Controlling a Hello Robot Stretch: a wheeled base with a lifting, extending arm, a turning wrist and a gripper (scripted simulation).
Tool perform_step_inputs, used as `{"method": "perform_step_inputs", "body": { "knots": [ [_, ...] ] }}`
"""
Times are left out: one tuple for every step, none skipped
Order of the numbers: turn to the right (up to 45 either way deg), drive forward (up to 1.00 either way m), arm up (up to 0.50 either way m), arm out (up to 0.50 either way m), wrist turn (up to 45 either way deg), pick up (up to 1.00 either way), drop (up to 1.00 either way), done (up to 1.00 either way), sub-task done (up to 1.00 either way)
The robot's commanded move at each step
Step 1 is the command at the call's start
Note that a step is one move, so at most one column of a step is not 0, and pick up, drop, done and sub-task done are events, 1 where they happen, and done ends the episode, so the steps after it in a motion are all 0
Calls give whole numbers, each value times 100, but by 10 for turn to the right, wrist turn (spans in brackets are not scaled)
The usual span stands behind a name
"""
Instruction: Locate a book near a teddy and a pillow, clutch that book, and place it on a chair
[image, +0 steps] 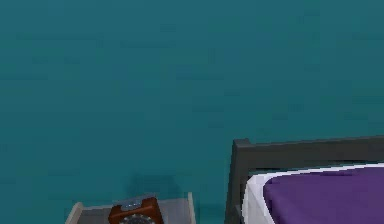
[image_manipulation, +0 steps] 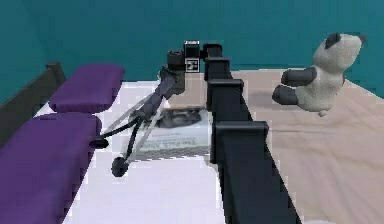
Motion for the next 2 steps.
{"method": "perform_step_inputs", "body": {
  "knots": [
    [0, 0, 0, 0, 450, 0, 0, 0, 0],
    [0, 0, 0, 0, 450, 0, 0, 0, 0]
  ]
}}
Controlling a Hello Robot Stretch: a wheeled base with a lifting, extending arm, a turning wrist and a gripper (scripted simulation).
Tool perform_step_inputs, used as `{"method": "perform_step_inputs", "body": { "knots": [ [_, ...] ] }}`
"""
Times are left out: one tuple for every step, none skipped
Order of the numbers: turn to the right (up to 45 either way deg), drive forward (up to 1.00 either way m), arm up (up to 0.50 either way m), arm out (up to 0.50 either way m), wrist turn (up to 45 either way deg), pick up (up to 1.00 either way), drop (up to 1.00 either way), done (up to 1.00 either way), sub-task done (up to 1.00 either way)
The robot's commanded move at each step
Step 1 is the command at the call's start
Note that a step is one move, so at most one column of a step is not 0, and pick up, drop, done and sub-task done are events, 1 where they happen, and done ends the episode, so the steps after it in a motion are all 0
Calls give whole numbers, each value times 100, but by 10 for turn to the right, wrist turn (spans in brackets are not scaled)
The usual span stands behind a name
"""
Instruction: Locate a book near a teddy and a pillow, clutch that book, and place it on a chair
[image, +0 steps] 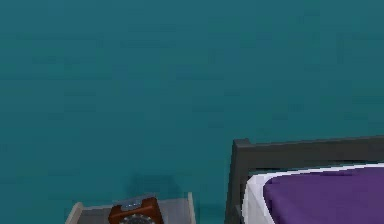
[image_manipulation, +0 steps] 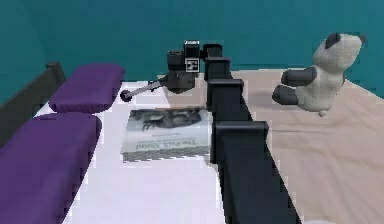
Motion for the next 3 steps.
{"method": "perform_step_inputs", "body": {
  "knots": [
    [0, 0, 0, 0, 120, 0, 0, 0, 0],
    [0, 0, -30, 0, 0, 0, 0, 0, 0],
    [0, 0, 0, 0, 0, 100, 0, 0, 0]
  ]
}}
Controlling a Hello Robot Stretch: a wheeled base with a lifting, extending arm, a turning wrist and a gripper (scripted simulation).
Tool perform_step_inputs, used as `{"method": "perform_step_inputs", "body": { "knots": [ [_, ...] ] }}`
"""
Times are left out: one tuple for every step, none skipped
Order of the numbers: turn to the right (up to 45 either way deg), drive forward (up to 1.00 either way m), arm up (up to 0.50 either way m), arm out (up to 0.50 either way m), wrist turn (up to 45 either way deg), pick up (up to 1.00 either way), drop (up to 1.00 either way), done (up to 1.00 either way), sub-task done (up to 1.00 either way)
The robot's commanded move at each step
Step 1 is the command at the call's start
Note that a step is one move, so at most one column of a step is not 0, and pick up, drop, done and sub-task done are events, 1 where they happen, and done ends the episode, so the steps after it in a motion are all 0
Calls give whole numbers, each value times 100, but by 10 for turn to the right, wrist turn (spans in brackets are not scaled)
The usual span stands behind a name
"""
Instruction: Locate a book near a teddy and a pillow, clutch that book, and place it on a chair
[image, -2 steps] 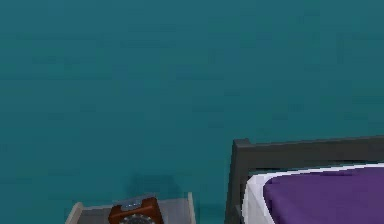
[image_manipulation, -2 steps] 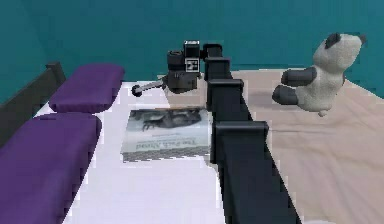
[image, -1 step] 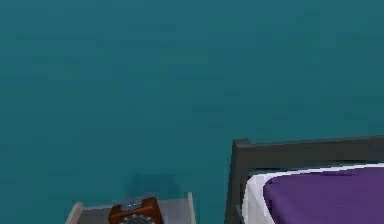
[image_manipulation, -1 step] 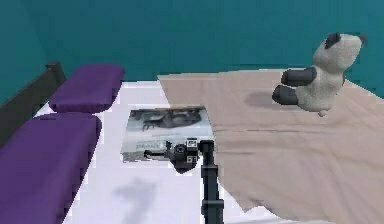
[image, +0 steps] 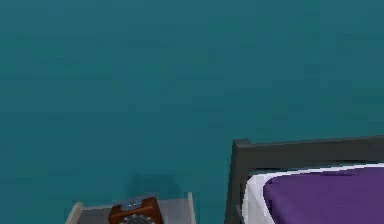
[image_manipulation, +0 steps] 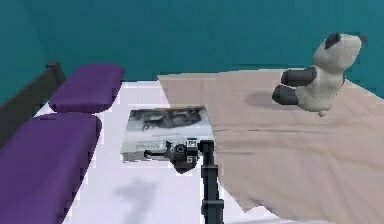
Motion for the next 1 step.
{"method": "perform_step_inputs", "body": {
  "knots": [
    [0, 0, 10, 0, 0, 0, 0, 0, 0]
  ]
}}
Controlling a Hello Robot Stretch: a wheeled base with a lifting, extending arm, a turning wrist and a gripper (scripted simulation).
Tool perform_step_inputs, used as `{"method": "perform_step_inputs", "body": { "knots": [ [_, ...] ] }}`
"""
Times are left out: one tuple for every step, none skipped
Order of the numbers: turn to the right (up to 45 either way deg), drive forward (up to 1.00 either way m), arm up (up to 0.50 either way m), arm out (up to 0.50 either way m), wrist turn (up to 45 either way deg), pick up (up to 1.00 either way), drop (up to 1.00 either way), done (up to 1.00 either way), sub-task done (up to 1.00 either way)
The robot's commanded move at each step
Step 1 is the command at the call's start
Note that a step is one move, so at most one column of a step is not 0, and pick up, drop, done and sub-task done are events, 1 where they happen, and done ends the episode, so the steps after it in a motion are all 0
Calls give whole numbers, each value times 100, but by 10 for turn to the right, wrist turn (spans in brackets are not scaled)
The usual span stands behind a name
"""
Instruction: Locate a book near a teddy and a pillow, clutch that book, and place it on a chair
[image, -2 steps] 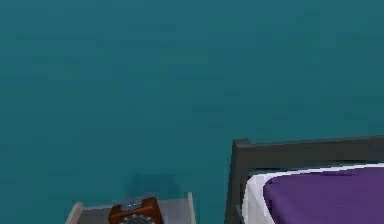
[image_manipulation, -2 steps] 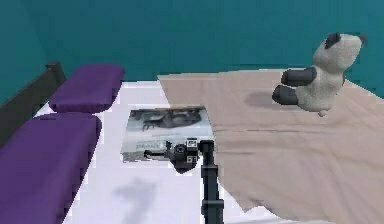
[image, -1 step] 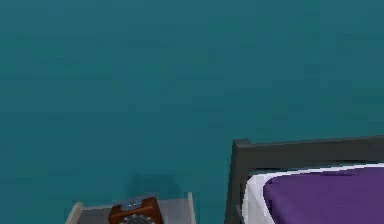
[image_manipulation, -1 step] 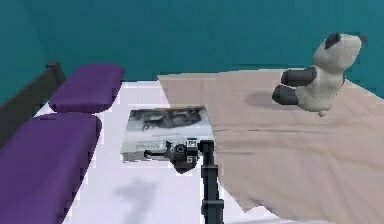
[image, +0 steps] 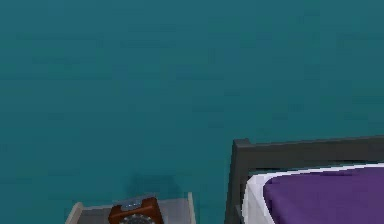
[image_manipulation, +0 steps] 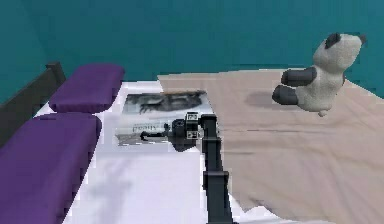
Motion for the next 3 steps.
{"method": "perform_step_inputs", "body": {
  "knots": [
    [0, 0, 20, 0, 0, 0, 0, 0, 0],
    [0, 0, 0, 0, -450, 0, 0, 0, 0],
    [0, 0, 0, 0, -450, 0, 0, 0, 0]
  ]
}}
